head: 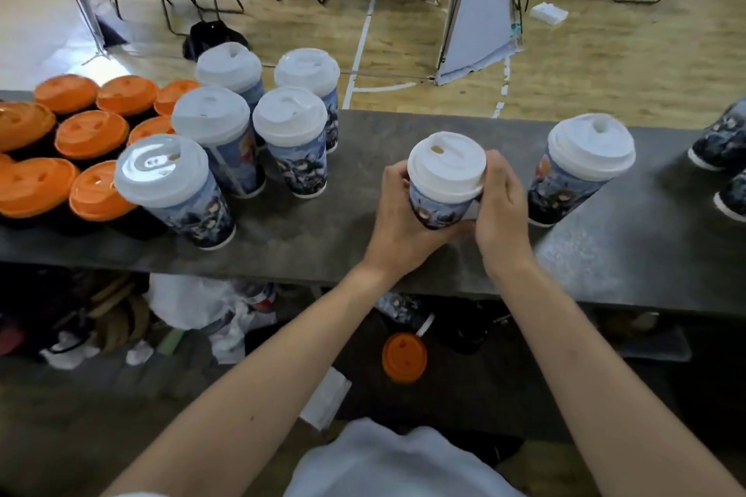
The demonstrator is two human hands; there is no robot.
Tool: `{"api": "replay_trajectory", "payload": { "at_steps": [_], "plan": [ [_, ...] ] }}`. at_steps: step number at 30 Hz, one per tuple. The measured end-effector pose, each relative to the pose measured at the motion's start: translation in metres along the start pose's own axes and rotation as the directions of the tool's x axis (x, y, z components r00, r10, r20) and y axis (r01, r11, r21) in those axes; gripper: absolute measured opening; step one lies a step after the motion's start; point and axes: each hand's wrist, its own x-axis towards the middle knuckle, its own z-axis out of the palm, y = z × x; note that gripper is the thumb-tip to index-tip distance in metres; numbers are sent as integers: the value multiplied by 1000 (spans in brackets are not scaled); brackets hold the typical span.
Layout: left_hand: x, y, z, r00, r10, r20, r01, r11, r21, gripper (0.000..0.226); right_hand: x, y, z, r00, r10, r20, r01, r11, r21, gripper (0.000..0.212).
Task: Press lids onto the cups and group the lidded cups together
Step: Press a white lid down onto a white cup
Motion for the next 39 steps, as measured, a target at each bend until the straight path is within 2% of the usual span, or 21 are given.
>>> {"api": "replay_trajectory", "payload": {
  "at_steps": [3,7,12,17,20,22,25,27,29,31,33,35,37,39],
  "plan": [
    [-1,0,-2,1000,22,-16,-22,999,41,85,-7,1,0,995,-89,-34,88,996,-21,29],
    [5,-4,-2,1000,5,30,-7,998,68,82,-6,1,0,990,-100,-96,97,995,-32,29],
    [11,-13,-3,987,-44,153,43,999,10,92,-19,3,-1,987,-137,-85,131,989,-73,27],
    [22,-10,-13,950,-88,298,91,996,6,90,-1,-7,-8,997,-69,-26,68,996,-53,27],
    [29,-10,-19,931,-105,351,113,994,-2,88,3,-5,-7,999,-3,43,0,998,68,31],
    [28,-7,-20,925,-124,360,130,991,7,89,-2,-2,-1,999,21,28,-25,991,133,34],
    [20,7,-17,950,-104,295,108,994,1,87,-5,0,6,998,33,-50,-25,988,155,31],
    [6,17,-7,986,-88,145,84,996,32,82,-7,1,9,995,23,-98,-11,992,124,35],
    [-11,28,6,986,-148,-73,153,986,60,83,-13,0,12,992,-3,-129,13,997,73,41],
    [-21,26,13,977,-165,-135,169,985,26,79,-22,-2,14,988,-44,-148,46,999,10,37],
    [-15,20,7,988,-148,-50,150,988,32,80,-26,-4,11,984,-99,-148,92,994,-53,32],
    [1,9,-6,985,-126,119,123,992,30,90,-20,-5,3,987,-130,-93,116,984,-136,31],
    [15,2,-18,957,-127,262,124,992,29,98,-8,-7,-2,998,-70,-1,69,984,-166,32],
    [20,-1,-23,939,-140,314,142,990,16,102,1,-8,-1,998,-1,55,7,995,-104,36]
  ]
}}
